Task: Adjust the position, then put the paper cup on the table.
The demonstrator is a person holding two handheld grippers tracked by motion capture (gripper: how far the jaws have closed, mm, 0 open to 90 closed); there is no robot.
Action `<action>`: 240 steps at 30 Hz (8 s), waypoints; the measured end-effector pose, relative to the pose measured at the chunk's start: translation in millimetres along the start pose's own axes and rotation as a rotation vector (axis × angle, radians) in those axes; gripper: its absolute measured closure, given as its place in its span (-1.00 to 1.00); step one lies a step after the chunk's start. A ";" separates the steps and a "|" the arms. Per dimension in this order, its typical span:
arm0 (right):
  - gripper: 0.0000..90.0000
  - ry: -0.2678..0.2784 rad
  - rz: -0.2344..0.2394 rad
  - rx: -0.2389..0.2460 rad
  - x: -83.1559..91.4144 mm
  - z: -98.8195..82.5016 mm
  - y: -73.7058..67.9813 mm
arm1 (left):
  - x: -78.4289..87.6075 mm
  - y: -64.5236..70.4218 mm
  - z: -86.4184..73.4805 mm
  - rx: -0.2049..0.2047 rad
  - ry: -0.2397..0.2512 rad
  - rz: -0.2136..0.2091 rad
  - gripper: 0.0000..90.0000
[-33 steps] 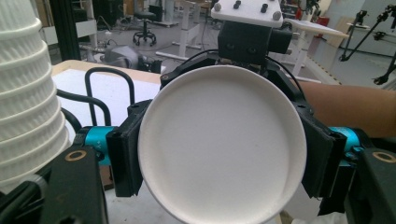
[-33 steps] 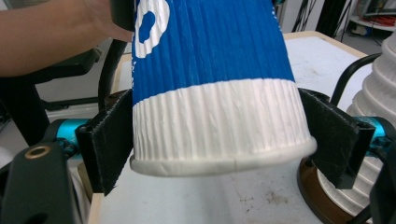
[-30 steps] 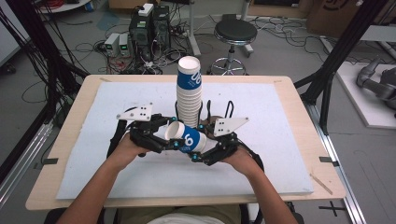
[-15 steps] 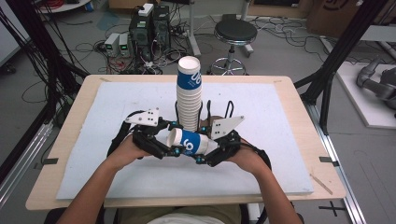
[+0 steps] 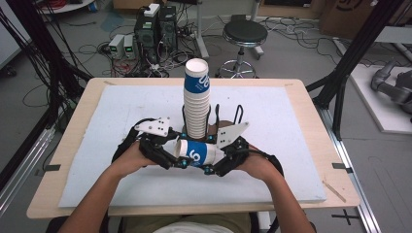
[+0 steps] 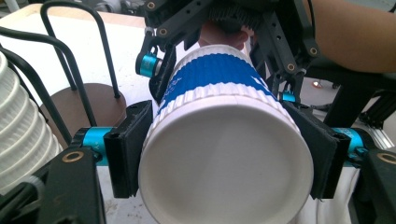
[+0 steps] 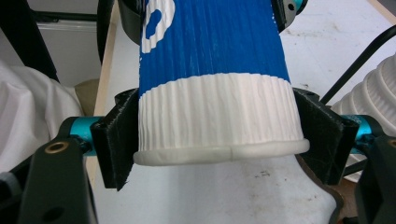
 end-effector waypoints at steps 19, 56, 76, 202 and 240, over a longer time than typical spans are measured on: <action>-0.63 0.237 -0.012 -0.126 28.0 1.9 13.3 | 21.3 -14.2 -6.4 0.083 0.198 0.015 -0.36; -0.53 0.345 0.121 -0.207 12.4 2.7 9.3 | 11.9 -6.0 -5.5 0.036 0.319 -0.027 -0.35; -0.50 0.008 -0.003 -0.102 17.5 6.5 4.8 | -7.3 2.0 -15.7 -0.064 -0.054 0.073 -0.60; -0.32 0.393 -0.252 -0.250 44.5 -12.1 40.4 | 91.9 -46.1 -64.7 0.170 0.261 0.550 -0.61; -0.34 0.413 -0.700 -0.479 142.8 -112.6 84.9 | 76.1 -49.6 -71.8 0.179 0.203 0.543 -0.62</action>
Point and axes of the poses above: each handheld gripper's, and its own axes: x roughly backward along the jaws, z roughly out of its top, y roughly to its right, the point moved 4 cm from there along -x, roughly forward along the jaws, and after that the axes turned 5 degrees about -x, right-handed, at the moved point
